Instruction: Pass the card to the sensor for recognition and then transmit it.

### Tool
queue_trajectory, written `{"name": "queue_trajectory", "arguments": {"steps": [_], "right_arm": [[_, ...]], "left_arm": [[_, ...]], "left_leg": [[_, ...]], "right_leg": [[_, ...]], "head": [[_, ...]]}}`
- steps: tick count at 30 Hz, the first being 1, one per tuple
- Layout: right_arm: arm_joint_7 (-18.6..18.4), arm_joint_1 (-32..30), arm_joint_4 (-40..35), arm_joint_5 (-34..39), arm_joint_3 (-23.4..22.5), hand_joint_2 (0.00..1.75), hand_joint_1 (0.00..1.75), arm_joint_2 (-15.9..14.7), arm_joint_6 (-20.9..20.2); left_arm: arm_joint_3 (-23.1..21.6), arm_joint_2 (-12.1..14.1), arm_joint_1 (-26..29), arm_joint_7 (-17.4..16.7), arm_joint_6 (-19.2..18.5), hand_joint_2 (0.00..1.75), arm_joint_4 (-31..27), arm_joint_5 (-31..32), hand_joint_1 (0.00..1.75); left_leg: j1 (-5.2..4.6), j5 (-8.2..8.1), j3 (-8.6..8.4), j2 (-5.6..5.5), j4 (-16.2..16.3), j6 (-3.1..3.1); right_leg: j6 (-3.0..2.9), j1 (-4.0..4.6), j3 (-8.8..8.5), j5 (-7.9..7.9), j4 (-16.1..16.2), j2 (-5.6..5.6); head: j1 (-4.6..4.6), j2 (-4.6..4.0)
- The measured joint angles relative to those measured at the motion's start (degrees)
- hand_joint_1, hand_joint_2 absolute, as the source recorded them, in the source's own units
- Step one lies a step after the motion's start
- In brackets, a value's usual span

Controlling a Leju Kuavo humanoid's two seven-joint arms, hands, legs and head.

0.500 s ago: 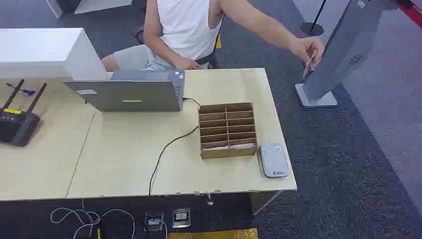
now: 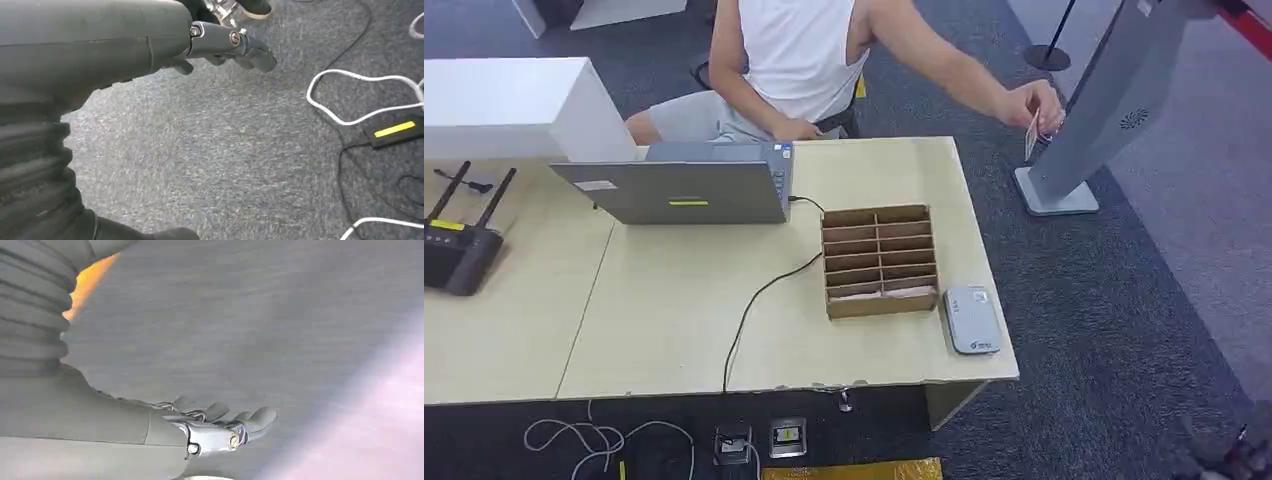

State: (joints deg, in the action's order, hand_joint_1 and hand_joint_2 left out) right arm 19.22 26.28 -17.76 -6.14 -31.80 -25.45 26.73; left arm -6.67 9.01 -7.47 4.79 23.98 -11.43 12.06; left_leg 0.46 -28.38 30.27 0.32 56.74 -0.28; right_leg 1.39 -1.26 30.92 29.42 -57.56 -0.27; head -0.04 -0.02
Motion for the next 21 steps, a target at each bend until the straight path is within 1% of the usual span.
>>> {"name": "queue_trajectory", "arguments": {"steps": [1, 2, 4, 6, 7, 8, 10, 12, 14, 16, 17, 21], "right_arm": [[0.2, 2.95, -3.25, -0.5, 1.06, 1.75, 0.0, -1.26, 1.04], [-1.22, 5.75, -6.46, -1.29, 2.08, 1.75, 0.0, -2.14, 2.17], [-3.72, 10.52, -14.28, -4.64, 6.15, 1.75, 0.0, -4.33, 4.69], [-4.77, 13.6, -22.53, -9.19, 11.44, 1.75, 0.0, -5.55, 5.37], [-4.8, 14.42, -25.38, -10.92, 13.39, 1.75, 0.0, -5.74, 5.29], [-4.79, 15.19, -29.3, -14.18, 16.01, 1.75, 0.0, -5.85, 4.39], [-5.3, 15.96, -35.67, -23.17, 20.44, 1.75, 0.0, -5.92, 0.95], [-5.65, 16.02, -41.92, -31.09, 24.86, 1.75, 0.0, -5.74, -3.45], [-4.64, 16.47, -48.48, -37.19, 30.52, 1.75, 0.0, -5.33, -8.6], [-4.66, 17.64, -52.8, -41.32, 35.99, 1.75, 0.0, -4.3, -11.7], [-4.66, 18.11, -54.63, -42.29, 38.68, 1.75, 0.0, -3.54, -12.94], [-3.68, 18.84, -59.15, -44.24, 46.46, 1.75, 0.0, -1.81, -17.29]], "left_arm": [[0.0, -0.02, -0.12, 0.76, 0.22, 1.75, 0.0, -0.04, 0.0], [0.0, -0.02, -0.26, 1.18, 0.44, 1.75, 0.0, -0.04, 0.0], [-0.02, -0.15, -0.3, 2.2, 1.2, 1.75, 0.0, 0.15, 0.0], [-0.04, -0.39, -0.21, 2.69, 1.38, 1.75, 0.0, 0.59, 0.0], [-0.13, -0.48, -0.2, 2.82, 1.38, 1.75, 0.0, 0.72, 0.0], [-0.31, -0.61, -0.24, 2.86, 1.35, 1.75, 0.0, 1.07, 0.0], [-0.48, -0.79, -0.71, 2.86, 1.18, 1.75, 0.0, 1.82, 0.0], [-0.74, -0.87, -1.21, 2.86, 1.03, 1.75, 0.0, 1.88, 0.0], [-0.9, -0.81, -1.69, 3.01, 0.68, 1.75, 0.0, 1.88, 0.0], [-0.98, -0.81, -2.03, 3.28, 0.55, 1.75, 0.0, 1.88, 0.0], [-1.05, -0.79, -2.21, 3.45, 0.44, 1.75, 0.0, 1.88, 0.0], [-1.44, -0.68, -2.31, 3.67, 0.0, 1.75, 0.0, 1.88, 0.0]], "left_leg": [[-0.13, 0.09, -0.04, -0.01, 0.02, 0.13], [-0.19, 0.14, -0.03, -0.04, 0.02, 0.17], [-0.21, 0.27, 0.09, -0.34, 0.03, 0.28], [-0.19, 0.29, 0.15, -0.51, 0.03, 0.28], [-0.16, 0.32, 0.16, -0.52, 0.03, 0.25], [-0.14, 0.33, 0.17, -0.53, 0.03, 0.26], [-0.1, 0.33, 0.2, -0.57, 0.03, 0.26], [-0.11, 0.35, 0.25, -0.64, 0.01, 0.24], [-0.09, 0.35, 0.27, -0.61, 0.0, 0.24], [-0.05, 0.38, 0.24, -0.6, 0.0, 0.2], [-0.03, 0.4, 0.24, -0.61, 0.01, 0.17], [-0.02, 0.44, 0.36, -0.95, 0.01, 0.11]], "right_leg": [[0.03, -0.13, 0.08, -0.02, -0.06, 0.01], [0.06, -0.19, 0.13, -0.04, -0.06, -0.05], [0.07, -0.2, 0.11, -0.05, -0.06, -0.46], [0.07, -0.17, 0.11, -0.05, -0.06, -0.65], [0.07, -0.16, 0.11, -0.04, -0.06, -0.66], [0.07, -0.12, 0.1, -0.05, -0.07, -0.66], [0.07, -0.09, 0.1, -0.04, -0.07, -0.71], [0.07, -0.09, 0.12, -0.04, -0.11, -0.73], [0.06, -0.07, 0.14, -0.04, -0.15, -0.72], [0.05, -0.03, 0.17, -0.03, -0.18, -0.67], [0.05, -0.01, 0.17, -0.03, -0.18, -0.7], [0.02, 0.0, 0.18, -0.01, -0.18, -1.01]], "head": [[0.0, 0.0], [-0.04, 0.0], [0.02, 0.0], [0.02, 0.0], [0.04, 0.0], [0.02, 0.0], [0.04, 0.0], [0.04, 0.0], [0.02, 0.0], [0.04, 0.0], [0.02, 0.0], [0.04, 0.0]]}}
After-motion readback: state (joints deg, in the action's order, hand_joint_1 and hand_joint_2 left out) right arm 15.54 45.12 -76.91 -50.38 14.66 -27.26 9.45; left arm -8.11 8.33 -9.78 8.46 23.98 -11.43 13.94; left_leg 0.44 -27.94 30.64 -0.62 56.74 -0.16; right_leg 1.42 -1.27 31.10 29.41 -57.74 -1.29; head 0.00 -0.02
